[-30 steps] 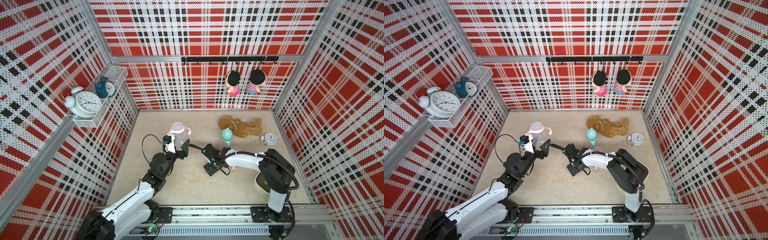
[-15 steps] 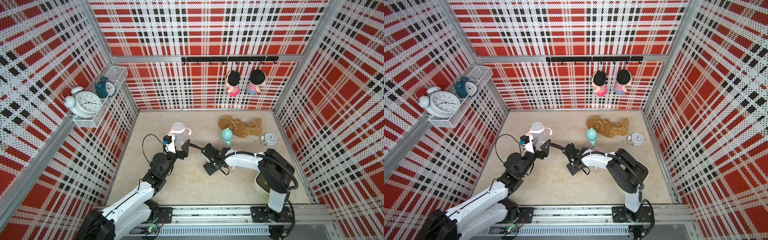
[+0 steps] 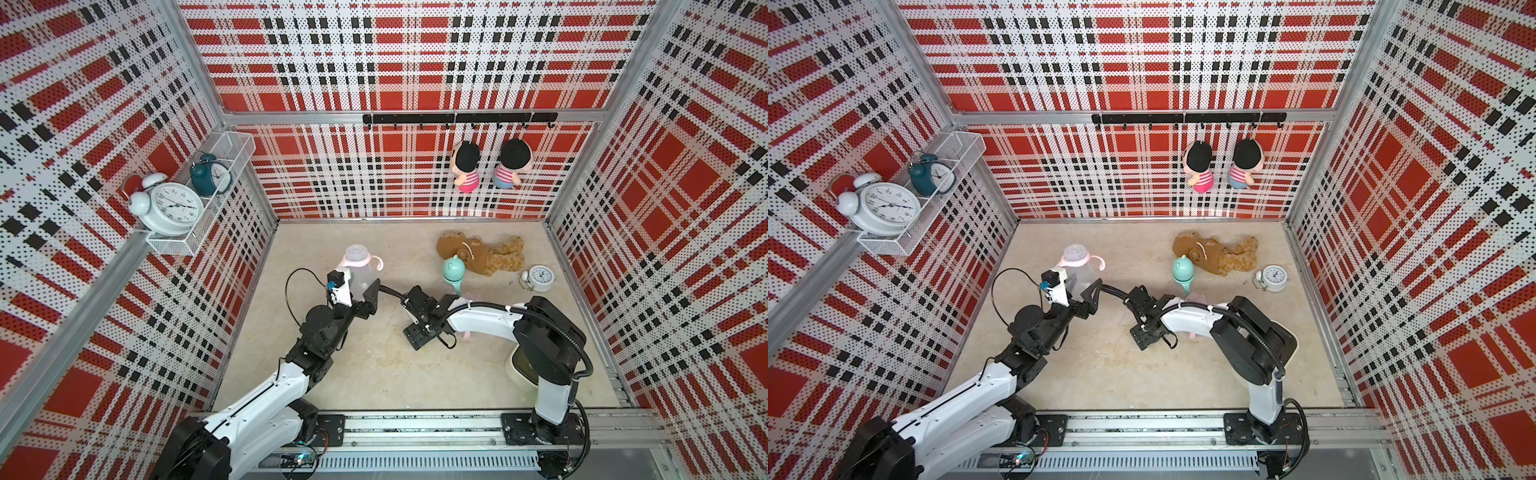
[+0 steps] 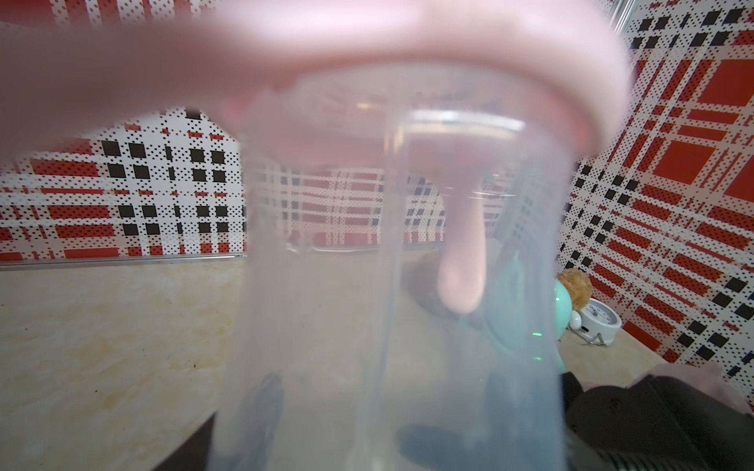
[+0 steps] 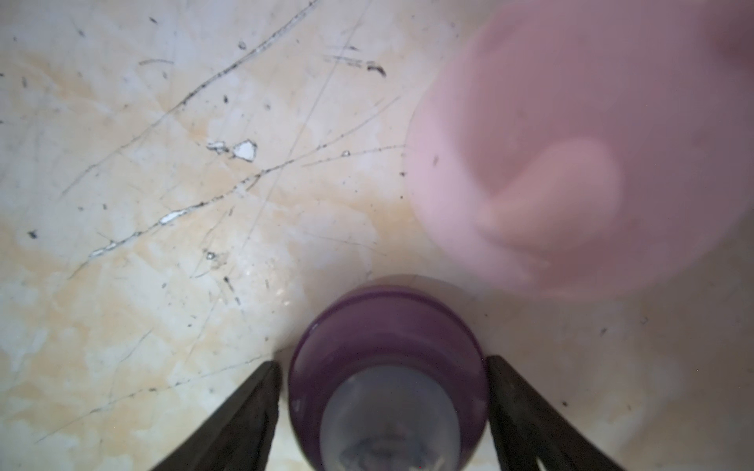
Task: Assemble the baby bottles
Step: Pick up the nipple from the center of the board.
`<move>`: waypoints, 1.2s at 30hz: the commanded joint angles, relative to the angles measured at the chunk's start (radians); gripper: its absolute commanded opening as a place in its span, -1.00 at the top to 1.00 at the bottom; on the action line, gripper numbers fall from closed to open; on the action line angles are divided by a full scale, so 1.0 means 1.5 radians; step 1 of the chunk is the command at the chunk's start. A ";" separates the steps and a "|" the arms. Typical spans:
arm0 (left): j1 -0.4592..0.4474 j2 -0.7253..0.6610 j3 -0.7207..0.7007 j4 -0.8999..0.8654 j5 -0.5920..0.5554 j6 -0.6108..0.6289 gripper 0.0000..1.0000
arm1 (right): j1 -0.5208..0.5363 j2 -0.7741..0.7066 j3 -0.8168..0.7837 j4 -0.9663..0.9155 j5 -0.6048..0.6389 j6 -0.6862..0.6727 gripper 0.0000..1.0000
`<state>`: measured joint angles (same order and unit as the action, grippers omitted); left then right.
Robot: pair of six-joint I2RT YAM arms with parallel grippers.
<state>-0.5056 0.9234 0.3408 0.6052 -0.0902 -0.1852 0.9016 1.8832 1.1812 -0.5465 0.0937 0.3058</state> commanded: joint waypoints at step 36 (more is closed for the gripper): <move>-0.003 -0.029 -0.037 0.128 0.173 0.009 1.00 | -0.043 -0.306 0.013 -0.036 -0.064 -0.023 -0.17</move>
<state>-0.5076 0.8730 0.2752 0.7464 0.1566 -0.1715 0.8410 1.4418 1.1866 -0.5610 0.0341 0.2974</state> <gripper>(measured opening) 0.809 0.705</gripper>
